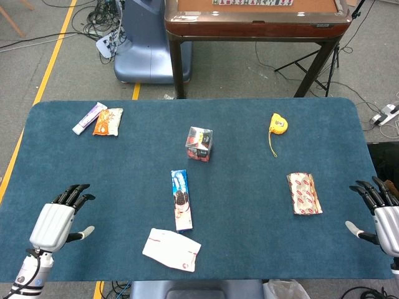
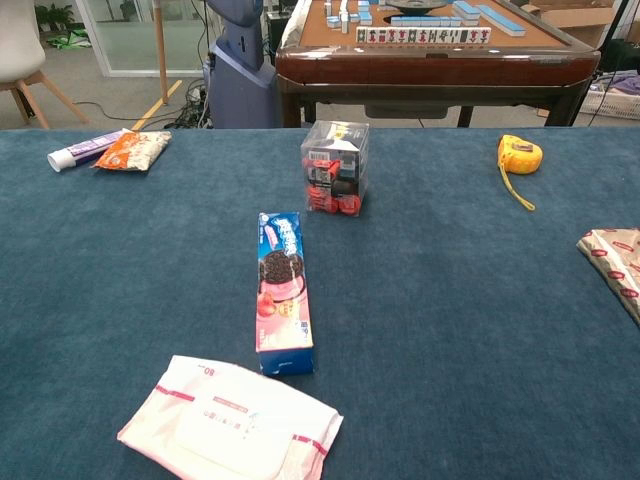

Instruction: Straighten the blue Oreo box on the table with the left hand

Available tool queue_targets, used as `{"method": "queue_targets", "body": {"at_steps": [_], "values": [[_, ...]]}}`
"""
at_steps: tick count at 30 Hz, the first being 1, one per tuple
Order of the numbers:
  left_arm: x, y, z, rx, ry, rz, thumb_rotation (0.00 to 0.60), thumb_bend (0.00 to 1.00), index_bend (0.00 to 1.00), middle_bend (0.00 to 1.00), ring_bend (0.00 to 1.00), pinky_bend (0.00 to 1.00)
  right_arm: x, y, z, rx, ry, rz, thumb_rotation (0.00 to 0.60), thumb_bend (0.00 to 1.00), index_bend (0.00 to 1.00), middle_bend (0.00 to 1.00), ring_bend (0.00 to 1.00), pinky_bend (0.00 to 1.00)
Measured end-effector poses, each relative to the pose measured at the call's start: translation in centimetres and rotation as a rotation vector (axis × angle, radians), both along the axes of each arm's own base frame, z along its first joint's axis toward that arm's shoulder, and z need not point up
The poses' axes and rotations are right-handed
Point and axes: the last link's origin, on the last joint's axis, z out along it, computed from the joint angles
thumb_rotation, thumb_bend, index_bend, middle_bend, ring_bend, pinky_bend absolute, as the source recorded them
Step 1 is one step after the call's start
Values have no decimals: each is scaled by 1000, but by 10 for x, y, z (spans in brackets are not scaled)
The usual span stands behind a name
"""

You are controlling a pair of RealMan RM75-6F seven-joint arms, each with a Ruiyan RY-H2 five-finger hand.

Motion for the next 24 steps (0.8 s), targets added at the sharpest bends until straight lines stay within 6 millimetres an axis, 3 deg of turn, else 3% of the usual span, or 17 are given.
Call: {"method": "queue_targets", "body": {"at_steps": [7, 18, 24], "values": [[-33, -27, 18, 43, 47, 48, 600, 0, 330, 162, 140, 318, -1, -1, -7, -13, 41, -16, 600, 132, 240, 185, 42, 308], [-61, -32, 41, 132, -4, 104, 600, 0, 331, 162, 137, 318, -5, -5, -8, -15, 52, -31, 600, 132, 240, 185, 42, 308], [-65, -29, 43, 123, -4, 116, 600, 0, 331, 162, 137, 318, -7, -8, -13, 10, 63, -45, 600, 132, 240, 185, 42, 308]]}}
